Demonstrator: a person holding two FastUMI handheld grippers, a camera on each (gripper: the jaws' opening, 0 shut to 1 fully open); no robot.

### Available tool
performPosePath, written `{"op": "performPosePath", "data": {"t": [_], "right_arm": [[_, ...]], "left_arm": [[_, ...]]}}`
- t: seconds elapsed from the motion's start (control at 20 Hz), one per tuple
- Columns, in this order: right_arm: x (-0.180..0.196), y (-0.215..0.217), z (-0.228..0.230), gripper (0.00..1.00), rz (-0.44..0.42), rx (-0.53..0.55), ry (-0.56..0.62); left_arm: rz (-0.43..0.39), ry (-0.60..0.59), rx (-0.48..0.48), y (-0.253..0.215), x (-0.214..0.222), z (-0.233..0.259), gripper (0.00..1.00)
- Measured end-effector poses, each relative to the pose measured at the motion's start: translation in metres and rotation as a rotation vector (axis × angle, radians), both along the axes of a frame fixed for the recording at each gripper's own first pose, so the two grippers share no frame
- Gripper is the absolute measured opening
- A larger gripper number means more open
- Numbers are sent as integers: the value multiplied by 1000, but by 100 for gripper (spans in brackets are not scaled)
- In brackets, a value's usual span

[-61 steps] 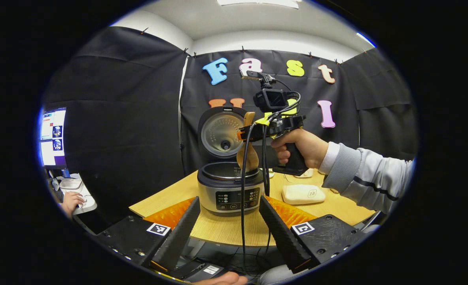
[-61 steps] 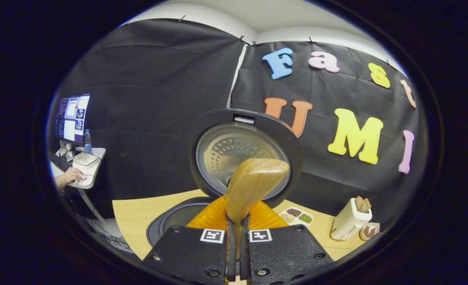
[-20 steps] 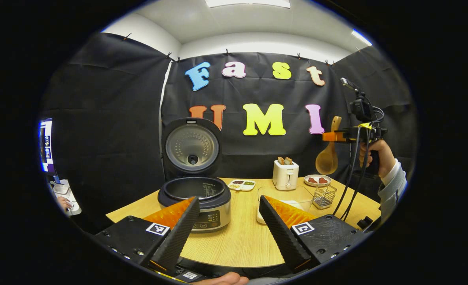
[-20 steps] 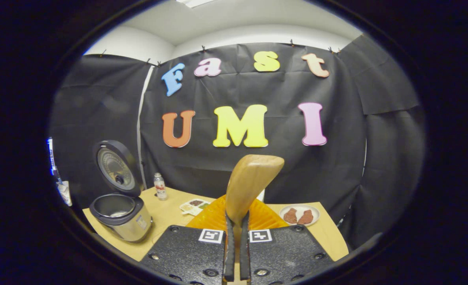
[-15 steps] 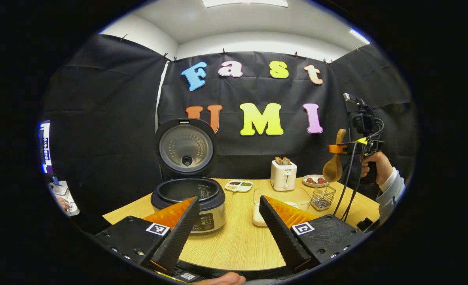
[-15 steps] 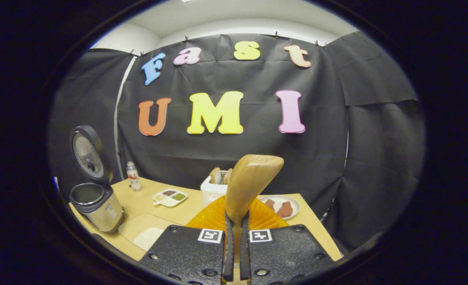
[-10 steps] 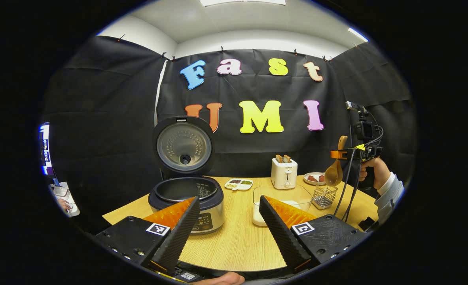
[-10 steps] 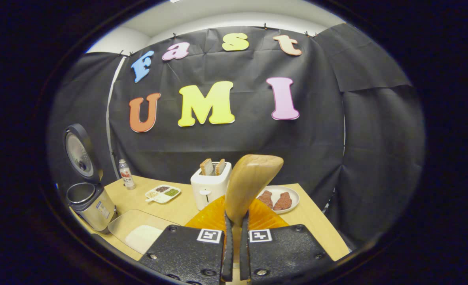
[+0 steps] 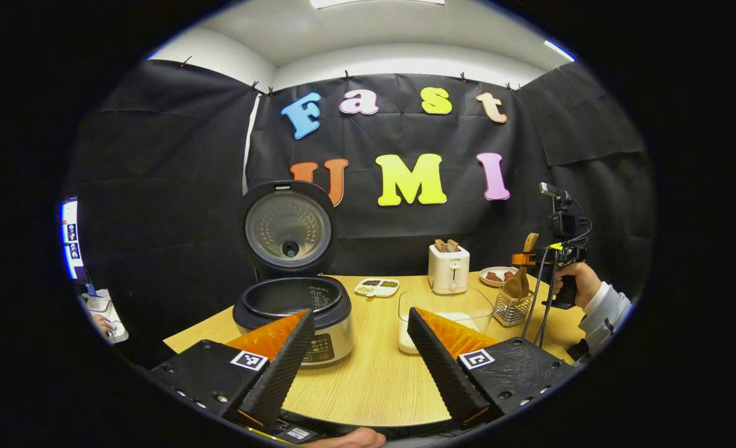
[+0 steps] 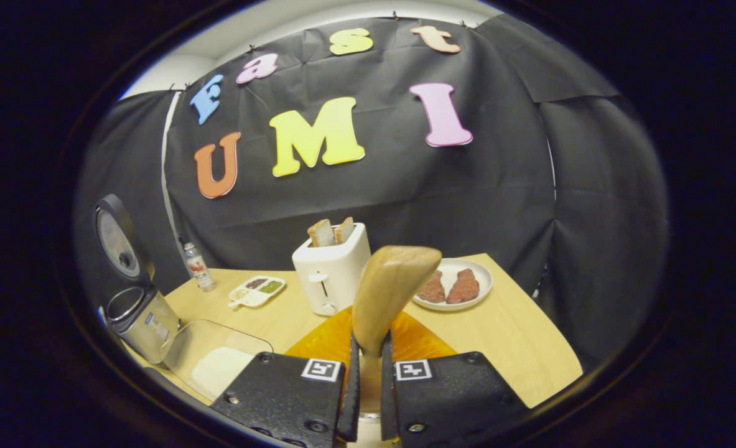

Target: Close the left gripper, press the button to open the rice cooker; take a wooden spoon from the chopstick holder with the right hand, scoop a spoonful of rice and pour it into the rice cooker, then put the wooden spoon back into the chopstick holder.

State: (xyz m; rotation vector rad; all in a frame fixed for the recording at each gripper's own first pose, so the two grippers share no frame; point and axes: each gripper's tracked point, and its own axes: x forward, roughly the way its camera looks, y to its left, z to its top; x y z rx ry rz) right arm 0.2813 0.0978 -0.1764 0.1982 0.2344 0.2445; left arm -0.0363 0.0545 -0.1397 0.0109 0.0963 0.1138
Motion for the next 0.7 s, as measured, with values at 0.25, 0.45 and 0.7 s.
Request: {"op": "performPosePath", "data": {"t": [0.25,0.45,0.7], "right_arm": [[-2,-21,17,52,-77,-12,-44],[-22,-39,53,100,-139,-90,-145],[-76,-40,104,100,-144,-109,-227]], "left_arm": [[2,2,-2,0,0,1,96],[9,-9,-4,4,-1,7,96],[18,-19,-21,7,0,16,96]]}}
